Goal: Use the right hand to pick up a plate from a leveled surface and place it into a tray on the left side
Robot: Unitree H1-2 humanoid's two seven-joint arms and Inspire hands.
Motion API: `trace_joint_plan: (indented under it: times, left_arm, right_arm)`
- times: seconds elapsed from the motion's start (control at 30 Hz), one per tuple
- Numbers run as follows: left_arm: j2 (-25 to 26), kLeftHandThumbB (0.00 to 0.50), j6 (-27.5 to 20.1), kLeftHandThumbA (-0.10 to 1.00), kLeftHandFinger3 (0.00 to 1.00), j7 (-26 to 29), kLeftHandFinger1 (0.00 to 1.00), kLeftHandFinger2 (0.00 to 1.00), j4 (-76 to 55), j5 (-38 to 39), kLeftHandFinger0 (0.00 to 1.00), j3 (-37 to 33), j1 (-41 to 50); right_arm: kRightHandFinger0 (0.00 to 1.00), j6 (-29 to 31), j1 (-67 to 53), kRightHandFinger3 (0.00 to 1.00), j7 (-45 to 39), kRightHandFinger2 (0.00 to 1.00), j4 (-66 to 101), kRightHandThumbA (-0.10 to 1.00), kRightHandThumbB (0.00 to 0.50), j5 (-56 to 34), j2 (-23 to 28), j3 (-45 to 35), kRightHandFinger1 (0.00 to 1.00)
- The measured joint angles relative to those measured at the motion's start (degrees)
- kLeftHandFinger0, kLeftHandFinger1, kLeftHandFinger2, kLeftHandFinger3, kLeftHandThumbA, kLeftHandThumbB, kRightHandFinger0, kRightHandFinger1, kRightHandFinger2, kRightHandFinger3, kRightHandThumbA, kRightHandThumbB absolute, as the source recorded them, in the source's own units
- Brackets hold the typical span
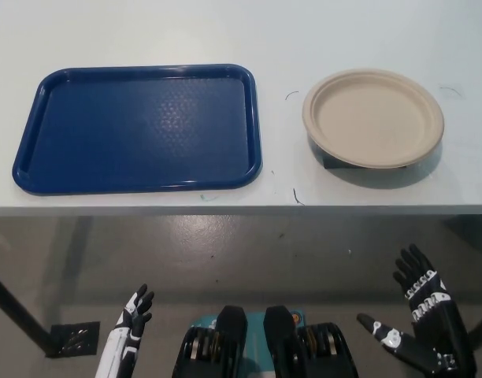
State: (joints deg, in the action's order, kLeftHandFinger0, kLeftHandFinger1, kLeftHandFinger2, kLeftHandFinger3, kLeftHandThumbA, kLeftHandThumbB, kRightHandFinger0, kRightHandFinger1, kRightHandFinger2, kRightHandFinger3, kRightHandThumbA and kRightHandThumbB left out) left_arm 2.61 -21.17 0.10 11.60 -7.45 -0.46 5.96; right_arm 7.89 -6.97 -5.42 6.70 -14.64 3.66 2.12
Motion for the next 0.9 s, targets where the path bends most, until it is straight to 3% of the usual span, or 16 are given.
trace_joint_plan:
  times: [0.27, 0.43, 0.9]
  left_arm:
    - [0.0, 0.226, 0.1, 1.0, 1.0, 0.0, 1.0, 1.0, 0.1, -0.1, 1.0, 0.0, 0.0]
    - [0.0, 0.22, 0.1, 1.0, 1.0, 0.0, 1.0, 1.0, 0.1, -0.3, 1.0, 0.1, 0.0]
    - [0.0, 0.2, 0.1, 1.0, 1.0, 0.0, 1.0, 1.0, 0.1, -0.8, 1.0, 0.1, 0.0]
  right_arm:
    - [1.0, -5.8, 3.2, 1.0, 0.0, 1.0, 0.2, 1.0, 0.338, -8.7, 0.0, -1.3, 1.0]
    - [1.0, -9.5, 5.8, 1.0, 0.0, 1.0, -0.5, 1.0, 0.316, -14.2, -0.4, -2.5, 1.0]
    - [1.0, -18.7, 13.9, 1.0, 0.2, 1.0, -7.2, 1.0, 0.38, -29.4, -4.3, -9.2, 1.0]
